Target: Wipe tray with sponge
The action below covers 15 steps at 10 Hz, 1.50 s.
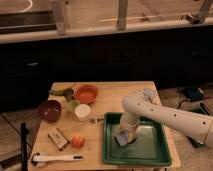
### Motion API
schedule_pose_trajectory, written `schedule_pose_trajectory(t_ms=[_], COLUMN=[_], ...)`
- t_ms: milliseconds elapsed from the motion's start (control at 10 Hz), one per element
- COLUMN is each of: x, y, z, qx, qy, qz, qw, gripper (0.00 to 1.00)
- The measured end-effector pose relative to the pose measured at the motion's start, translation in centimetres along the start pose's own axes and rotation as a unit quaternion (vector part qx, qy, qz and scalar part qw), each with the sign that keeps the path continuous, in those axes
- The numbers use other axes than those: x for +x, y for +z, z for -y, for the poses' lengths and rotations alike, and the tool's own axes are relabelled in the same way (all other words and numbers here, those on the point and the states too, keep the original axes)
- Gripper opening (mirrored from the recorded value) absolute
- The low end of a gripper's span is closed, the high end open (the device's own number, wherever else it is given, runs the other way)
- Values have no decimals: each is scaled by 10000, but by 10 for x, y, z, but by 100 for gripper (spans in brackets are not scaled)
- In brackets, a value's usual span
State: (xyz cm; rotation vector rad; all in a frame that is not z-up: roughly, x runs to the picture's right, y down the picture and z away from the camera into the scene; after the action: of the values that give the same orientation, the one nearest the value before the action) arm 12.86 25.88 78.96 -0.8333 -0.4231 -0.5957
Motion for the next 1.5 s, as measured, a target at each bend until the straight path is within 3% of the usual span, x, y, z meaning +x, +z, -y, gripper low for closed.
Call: schedule_pose_trajectory(t_ms=[200, 500, 1100, 1300, 1500], x=[1, -25, -59, -52, -27], y=[1, 3, -6, -7, -5], z=[15, 39, 14, 8, 11], qx=[4, 84, 17, 20, 7], qy=[-67, -471, -907, -780, -581], qz=[37, 118, 87, 78, 87], qw=[10000, 9988, 9958, 9969, 9983], gripper=[0, 0, 0, 0, 0])
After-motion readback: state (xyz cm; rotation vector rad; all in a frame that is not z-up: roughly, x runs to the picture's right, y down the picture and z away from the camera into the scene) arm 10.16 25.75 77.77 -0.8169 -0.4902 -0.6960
